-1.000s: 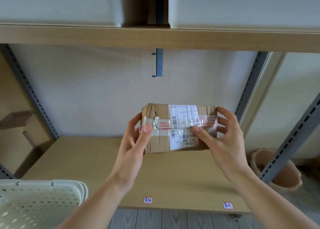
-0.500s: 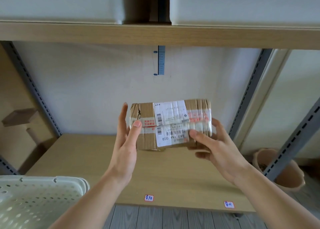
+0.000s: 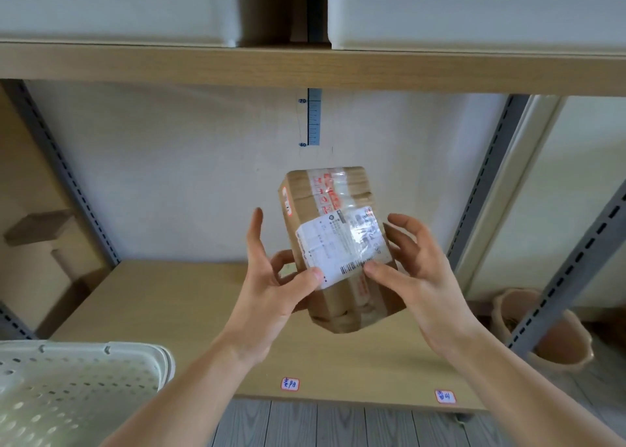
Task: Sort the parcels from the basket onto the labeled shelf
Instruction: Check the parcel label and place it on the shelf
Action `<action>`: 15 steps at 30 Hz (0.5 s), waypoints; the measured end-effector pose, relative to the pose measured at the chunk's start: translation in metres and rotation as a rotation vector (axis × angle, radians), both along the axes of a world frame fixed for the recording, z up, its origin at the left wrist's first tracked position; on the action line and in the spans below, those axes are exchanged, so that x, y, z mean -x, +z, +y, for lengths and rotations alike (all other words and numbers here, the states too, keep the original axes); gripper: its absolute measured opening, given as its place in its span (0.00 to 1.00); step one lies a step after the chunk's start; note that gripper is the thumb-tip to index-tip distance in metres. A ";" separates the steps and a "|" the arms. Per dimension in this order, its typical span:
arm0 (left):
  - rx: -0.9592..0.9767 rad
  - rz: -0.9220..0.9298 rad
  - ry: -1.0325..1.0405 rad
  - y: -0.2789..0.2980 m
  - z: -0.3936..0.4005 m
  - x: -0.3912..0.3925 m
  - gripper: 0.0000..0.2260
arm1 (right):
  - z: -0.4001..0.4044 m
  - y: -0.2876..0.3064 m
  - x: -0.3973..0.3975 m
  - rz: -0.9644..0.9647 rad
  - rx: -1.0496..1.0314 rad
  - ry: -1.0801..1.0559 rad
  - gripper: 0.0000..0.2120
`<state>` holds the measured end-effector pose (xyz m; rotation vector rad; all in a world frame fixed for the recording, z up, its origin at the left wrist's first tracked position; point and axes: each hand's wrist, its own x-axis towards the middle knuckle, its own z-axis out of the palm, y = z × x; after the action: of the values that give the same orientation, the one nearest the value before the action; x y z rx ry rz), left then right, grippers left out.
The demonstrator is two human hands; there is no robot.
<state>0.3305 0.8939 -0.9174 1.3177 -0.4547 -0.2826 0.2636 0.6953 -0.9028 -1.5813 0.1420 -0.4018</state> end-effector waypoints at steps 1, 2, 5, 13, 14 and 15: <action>0.020 0.015 0.003 0.002 0.000 0.001 0.53 | 0.000 0.000 0.001 0.048 0.002 0.010 0.38; 0.049 0.033 0.003 0.004 0.000 0.001 0.54 | 0.001 0.001 0.002 0.107 -0.019 0.038 0.37; 0.095 0.055 0.008 0.005 -0.001 0.002 0.54 | 0.003 0.002 0.005 0.250 -0.190 0.168 0.37; 0.108 0.001 0.156 0.006 0.006 -0.007 0.38 | -0.009 0.002 0.004 0.030 -0.145 -0.151 0.40; 0.100 0.016 0.184 0.007 0.007 -0.007 0.35 | -0.011 0.002 0.004 -0.006 -0.155 -0.185 0.38; 0.084 0.030 0.218 0.007 0.007 -0.008 0.29 | -0.012 0.002 0.004 -0.032 -0.157 -0.211 0.38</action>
<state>0.3386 0.9012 -0.9102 1.2667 -0.2911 -0.1002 0.2592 0.6836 -0.9004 -1.4086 0.3106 -0.5669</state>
